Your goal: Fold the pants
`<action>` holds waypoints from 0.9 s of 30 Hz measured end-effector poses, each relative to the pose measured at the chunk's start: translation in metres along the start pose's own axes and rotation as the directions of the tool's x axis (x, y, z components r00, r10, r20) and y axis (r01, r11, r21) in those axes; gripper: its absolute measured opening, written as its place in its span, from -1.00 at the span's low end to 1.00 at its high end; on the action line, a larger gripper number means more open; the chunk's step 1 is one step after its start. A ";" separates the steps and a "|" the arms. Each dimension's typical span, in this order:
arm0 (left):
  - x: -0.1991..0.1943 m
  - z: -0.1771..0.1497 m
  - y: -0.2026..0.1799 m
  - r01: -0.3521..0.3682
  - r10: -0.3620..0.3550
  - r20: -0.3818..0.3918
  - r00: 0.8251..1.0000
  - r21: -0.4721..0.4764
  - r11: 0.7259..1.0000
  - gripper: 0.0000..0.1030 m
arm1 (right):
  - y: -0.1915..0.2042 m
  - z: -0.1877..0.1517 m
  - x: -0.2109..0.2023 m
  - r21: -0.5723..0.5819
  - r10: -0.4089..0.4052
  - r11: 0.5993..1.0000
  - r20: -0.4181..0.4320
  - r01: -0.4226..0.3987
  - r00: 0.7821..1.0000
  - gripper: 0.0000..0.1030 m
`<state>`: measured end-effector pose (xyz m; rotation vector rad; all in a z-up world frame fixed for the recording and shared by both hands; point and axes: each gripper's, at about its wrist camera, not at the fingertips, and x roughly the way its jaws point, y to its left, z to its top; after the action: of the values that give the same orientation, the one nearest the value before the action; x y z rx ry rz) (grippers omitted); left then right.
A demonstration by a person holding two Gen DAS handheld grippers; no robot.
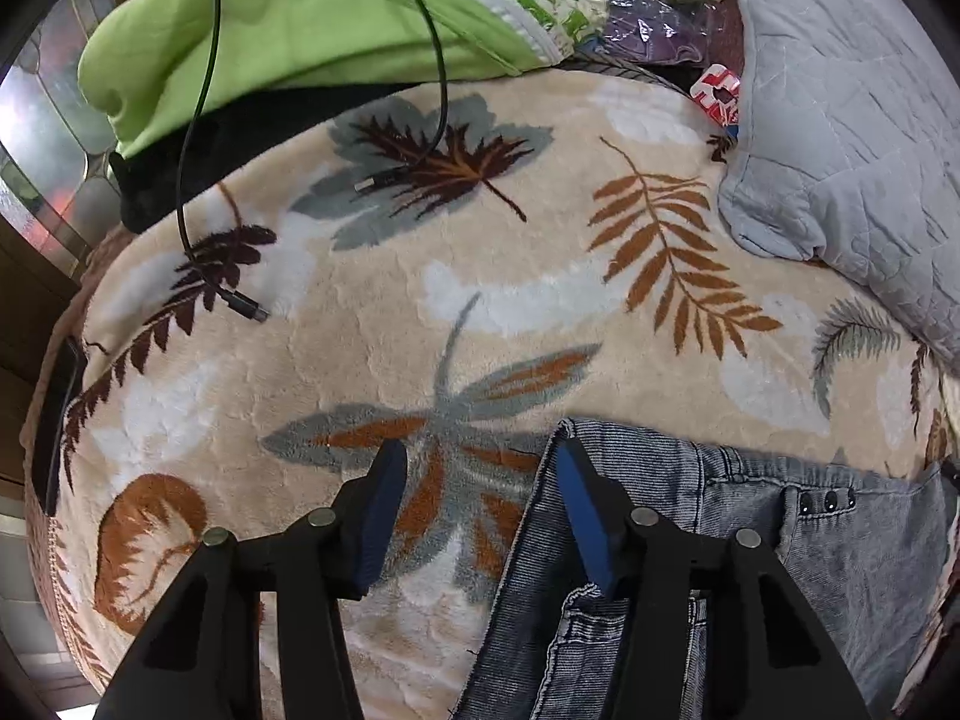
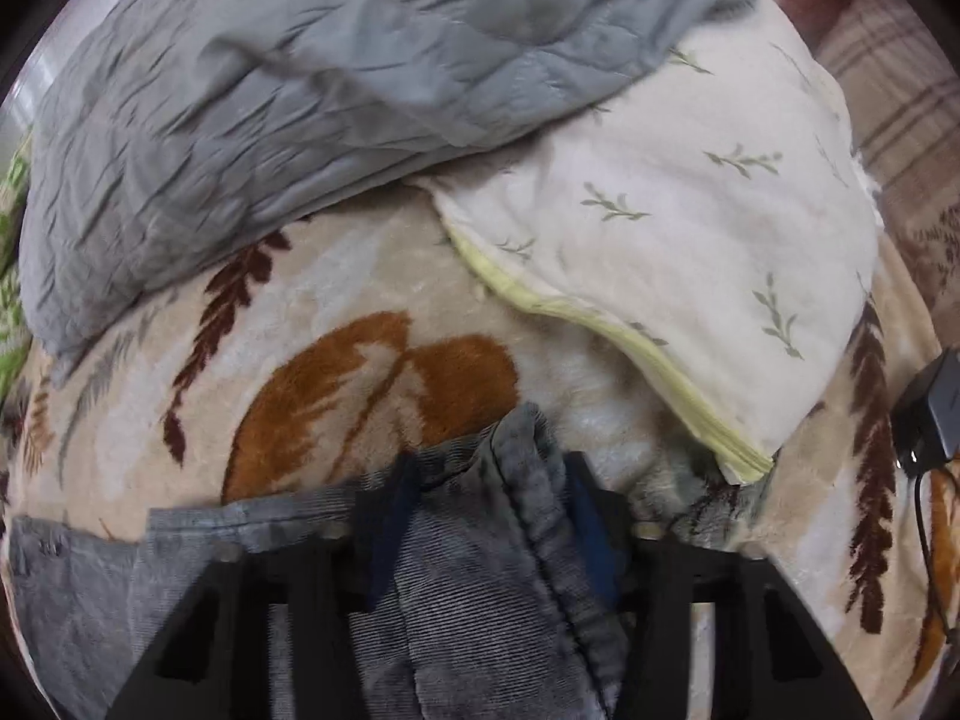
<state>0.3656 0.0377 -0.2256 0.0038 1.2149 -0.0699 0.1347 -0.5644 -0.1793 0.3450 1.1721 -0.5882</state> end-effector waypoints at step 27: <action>-0.024 0.002 -0.024 0.262 -0.261 0.029 0.965 -0.084 0.961 -0.95 | -0.013 -0.019 -0.101 0.070 -0.015 0.998 0.189 0.002 0.982 -0.69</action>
<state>0.3577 0.0153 -0.2012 -0.2345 1.1941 -0.2474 0.0863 -0.5394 -0.0918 0.3359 0.9725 -0.6557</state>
